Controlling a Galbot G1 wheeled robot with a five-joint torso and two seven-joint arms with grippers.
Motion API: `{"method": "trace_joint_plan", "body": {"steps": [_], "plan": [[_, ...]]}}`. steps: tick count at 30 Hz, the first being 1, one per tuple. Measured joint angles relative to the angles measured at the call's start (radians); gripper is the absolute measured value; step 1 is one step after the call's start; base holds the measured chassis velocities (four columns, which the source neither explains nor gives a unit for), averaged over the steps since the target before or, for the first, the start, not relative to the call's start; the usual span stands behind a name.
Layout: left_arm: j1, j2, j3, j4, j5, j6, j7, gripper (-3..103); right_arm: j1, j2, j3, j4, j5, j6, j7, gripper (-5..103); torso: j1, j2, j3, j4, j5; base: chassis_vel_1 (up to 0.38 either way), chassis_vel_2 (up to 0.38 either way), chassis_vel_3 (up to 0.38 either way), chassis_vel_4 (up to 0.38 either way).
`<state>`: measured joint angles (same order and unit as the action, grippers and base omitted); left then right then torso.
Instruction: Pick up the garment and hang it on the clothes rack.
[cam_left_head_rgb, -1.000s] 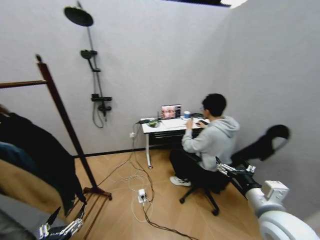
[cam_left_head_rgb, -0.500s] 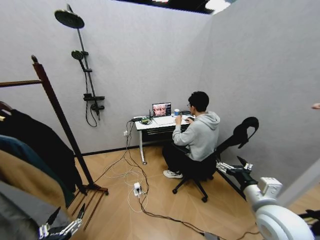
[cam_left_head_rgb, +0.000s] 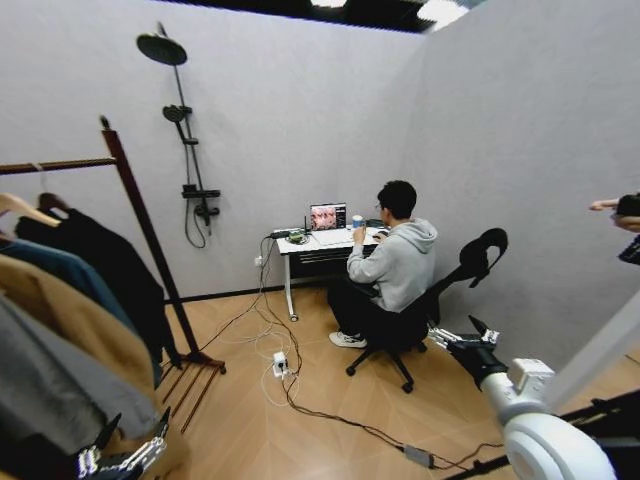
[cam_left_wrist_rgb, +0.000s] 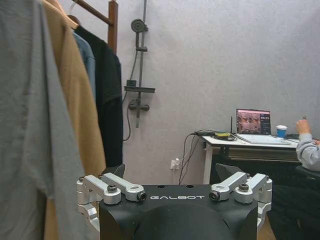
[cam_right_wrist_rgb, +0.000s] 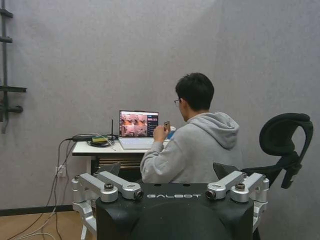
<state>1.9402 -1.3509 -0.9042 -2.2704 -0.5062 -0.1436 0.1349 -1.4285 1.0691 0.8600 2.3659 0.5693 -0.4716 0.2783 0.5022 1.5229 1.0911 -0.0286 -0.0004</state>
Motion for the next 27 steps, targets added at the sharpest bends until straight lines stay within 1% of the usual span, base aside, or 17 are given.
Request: {"method": "trace_joint_plan", "body": {"steps": [3,9,12,15,16,18,20,22,24,27], "plan": [[0.000,0.000,0.000,0.000,0.000,0.000,0.000,100,0.002,0.000,-0.006,0.003,-0.007,-0.002,0.000,100,0.000,0.000,0.000,0.0000,0.0007,0.203,-0.064,-0.059,0.218],[0.000,0.000,0.000,0.000,0.000,0.000,0.000,100,0.007,-0.002,-0.019,0.001,-0.013,-0.003,-0.001,100,0.000,0.000,0.000,-0.0001,0.0003,0.236,-0.051,-0.038,0.236],[0.000,0.000,0.000,0.000,0.000,0.000,0.000,100,0.014,0.001,-0.030,-0.002,-0.016,-0.004,-0.001,100,0.000,0.000,0.000,0.0003,0.0007,0.238,-0.020,-0.052,0.232],[0.000,0.000,0.000,0.000,0.000,0.000,0.000,100,0.018,0.004,-0.036,-0.003,-0.019,-0.006,-0.001,100,0.000,0.000,0.000,0.0005,0.0001,0.194,-0.073,-0.074,0.207],[0.000,0.000,0.000,0.000,0.000,0.000,0.000,100,0.019,0.004,-0.037,-0.005,-0.020,-0.006,0.000,100,0.000,0.000,0.000,0.0003,0.0006,0.144,-0.083,-0.105,0.142],[0.000,0.000,0.000,0.000,0.000,0.000,0.000,100,0.019,0.005,-0.038,-0.006,-0.021,-0.006,0.001,100,0.000,0.000,0.000,-0.0004,0.0005,0.102,-0.118,-0.120,0.138],[0.000,0.000,0.000,0.000,0.000,0.000,0.000,100,0.019,0.004,-0.036,-0.008,-0.021,-0.006,0.001,100,0.000,0.000,0.000,-0.0006,0.0005,0.093,-0.132,-0.126,0.114],[0.000,0.000,0.000,0.000,0.000,0.000,0.000,100,0.018,0.004,-0.034,-0.009,-0.022,-0.006,0.001,100,0.000,0.000,0.000,-0.0005,0.0004,0.094,-0.127,-0.116,0.102],[0.000,0.000,0.000,0.000,0.000,0.000,0.000,100,0.018,0.004,-0.032,-0.013,-0.022,-0.006,0.001,100,0.000,0.000,0.000,0.0001,0.0004,0.136,-0.113,-0.096,0.134],[0.000,0.000,0.000,0.000,0.000,0.000,0.000,100,0.016,0.008,-0.032,-0.015,-0.024,-0.006,0.001,100,0.000,0.000,0.000,0.0000,0.0005,0.094,-0.105,-0.117,0.133]]}}
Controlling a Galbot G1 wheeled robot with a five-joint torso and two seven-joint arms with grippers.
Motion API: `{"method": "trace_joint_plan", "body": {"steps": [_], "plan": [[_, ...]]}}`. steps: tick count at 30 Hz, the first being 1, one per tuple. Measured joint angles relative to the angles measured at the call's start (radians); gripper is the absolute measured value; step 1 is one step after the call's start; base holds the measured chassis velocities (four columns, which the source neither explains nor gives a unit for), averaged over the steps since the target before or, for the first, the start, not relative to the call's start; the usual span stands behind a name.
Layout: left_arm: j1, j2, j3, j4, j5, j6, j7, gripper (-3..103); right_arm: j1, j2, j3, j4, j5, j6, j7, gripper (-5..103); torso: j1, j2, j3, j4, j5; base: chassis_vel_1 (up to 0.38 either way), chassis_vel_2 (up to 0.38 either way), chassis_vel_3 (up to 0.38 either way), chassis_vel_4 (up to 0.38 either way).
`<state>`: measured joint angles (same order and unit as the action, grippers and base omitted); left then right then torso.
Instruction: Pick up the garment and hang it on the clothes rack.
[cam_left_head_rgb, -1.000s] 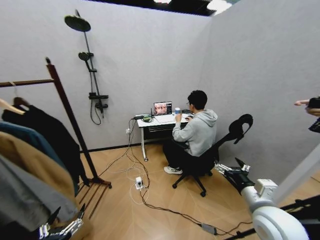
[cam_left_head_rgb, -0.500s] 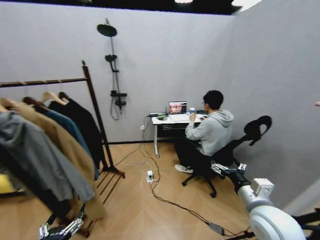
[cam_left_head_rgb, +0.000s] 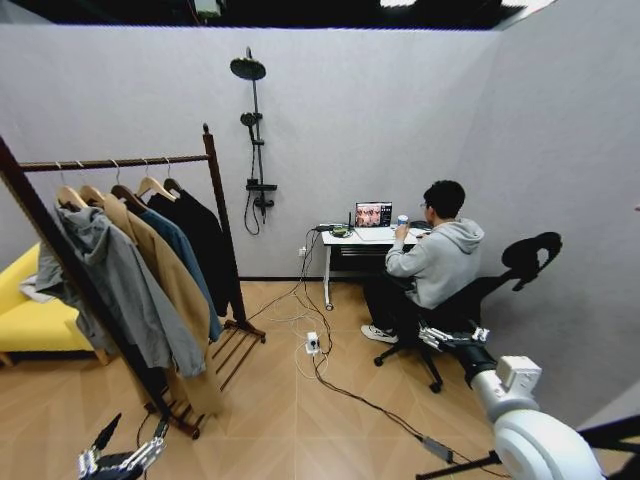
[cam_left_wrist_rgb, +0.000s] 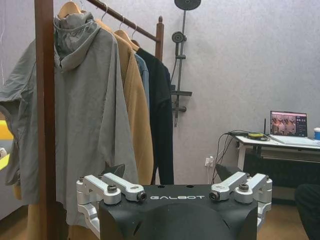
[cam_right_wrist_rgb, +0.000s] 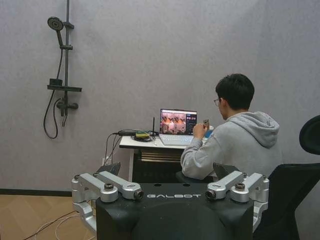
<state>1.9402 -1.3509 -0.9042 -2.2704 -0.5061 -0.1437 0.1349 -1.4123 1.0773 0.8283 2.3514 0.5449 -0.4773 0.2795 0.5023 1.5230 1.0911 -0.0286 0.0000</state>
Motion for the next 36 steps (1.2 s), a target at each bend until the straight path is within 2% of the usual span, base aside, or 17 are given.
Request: {"method": "trace_joint_plan", "body": {"steps": [18,23,30,31,36], "plan": [[0.000,0.000,0.000,0.000,0.000,0.000,0.000,100,-0.004,0.029,-0.033,0.009,-0.034,-0.001,0.000,100,0.000,0.000,0.000,0.0000,0.0000,0.112,-0.131,-0.133,0.111],[0.000,0.000,0.000,0.000,0.000,0.000,0.000,100,-0.005,0.053,-0.055,0.017,-0.053,-0.003,0.002,100,0.000,0.000,0.000,-0.0006,0.0001,0.062,-0.179,-0.173,0.076],[0.000,0.000,0.000,0.000,0.000,0.000,0.000,100,-0.007,0.082,-0.086,0.029,-0.068,-0.007,0.005,100,0.000,0.000,0.000,0.0002,-0.0007,0.113,-0.136,-0.151,0.114],[0.000,0.000,0.000,0.000,0.000,0.000,0.000,100,-0.008,0.089,-0.094,0.030,-0.072,-0.007,0.007,100,0.000,0.000,0.000,0.0001,0.0001,0.132,-0.110,-0.142,0.123],[0.000,0.000,0.000,0.000,0.000,0.000,0.000,100,-0.003,0.105,-0.115,0.029,-0.082,-0.007,0.011,100,0.000,0.000,0.000,-0.0003,-0.0001,0.116,-0.131,-0.133,0.115]]}}
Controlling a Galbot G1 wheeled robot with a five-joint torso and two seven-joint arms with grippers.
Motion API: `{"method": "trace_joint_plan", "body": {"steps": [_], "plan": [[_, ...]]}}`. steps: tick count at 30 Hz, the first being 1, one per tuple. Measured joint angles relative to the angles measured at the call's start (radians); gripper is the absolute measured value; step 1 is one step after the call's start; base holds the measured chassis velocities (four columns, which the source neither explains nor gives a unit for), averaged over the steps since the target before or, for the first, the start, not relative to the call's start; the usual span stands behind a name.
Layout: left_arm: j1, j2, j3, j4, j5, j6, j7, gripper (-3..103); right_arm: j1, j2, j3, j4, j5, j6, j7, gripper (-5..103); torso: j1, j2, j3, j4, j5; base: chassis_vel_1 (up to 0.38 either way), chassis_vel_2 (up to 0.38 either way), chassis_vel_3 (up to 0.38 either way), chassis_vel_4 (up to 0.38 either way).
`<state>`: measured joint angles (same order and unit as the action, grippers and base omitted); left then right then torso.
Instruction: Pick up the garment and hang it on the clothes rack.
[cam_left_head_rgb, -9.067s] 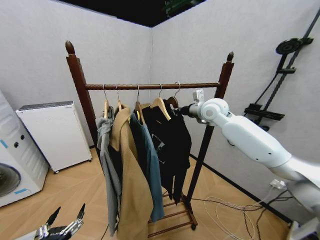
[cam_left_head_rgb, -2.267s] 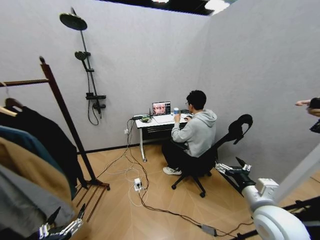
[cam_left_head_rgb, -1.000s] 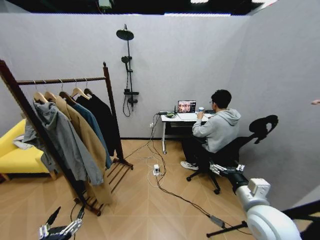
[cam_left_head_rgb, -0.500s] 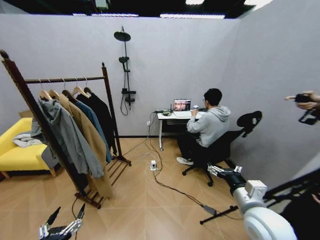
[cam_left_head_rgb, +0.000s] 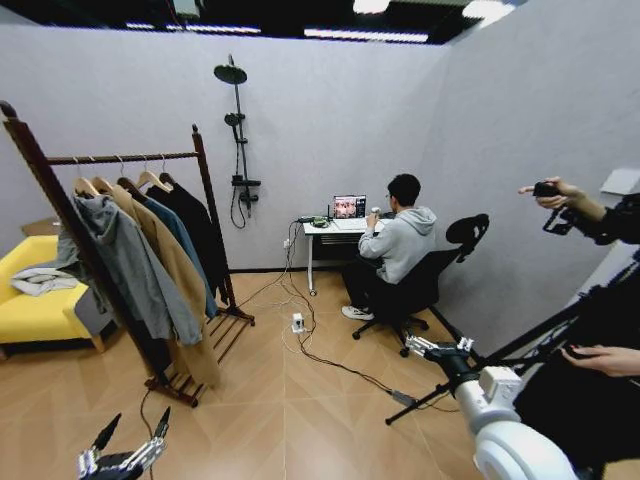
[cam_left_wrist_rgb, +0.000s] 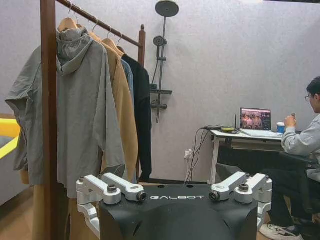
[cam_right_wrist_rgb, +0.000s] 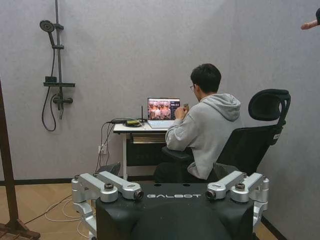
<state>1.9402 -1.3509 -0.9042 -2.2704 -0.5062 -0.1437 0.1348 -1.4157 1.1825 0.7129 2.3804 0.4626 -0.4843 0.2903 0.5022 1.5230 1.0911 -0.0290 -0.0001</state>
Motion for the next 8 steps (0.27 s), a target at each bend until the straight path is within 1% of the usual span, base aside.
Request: {"method": "trace_joint_plan", "body": {"steps": [8], "plan": [[0.000,0.000,0.000,0.000,0.000,0.000,0.000,100,0.031,0.004,-0.058,-0.023,-0.012,-0.010,0.007,100,0.000,0.000,0.000,0.0001,0.0002,0.115,-0.110,-0.111,0.101]]}}
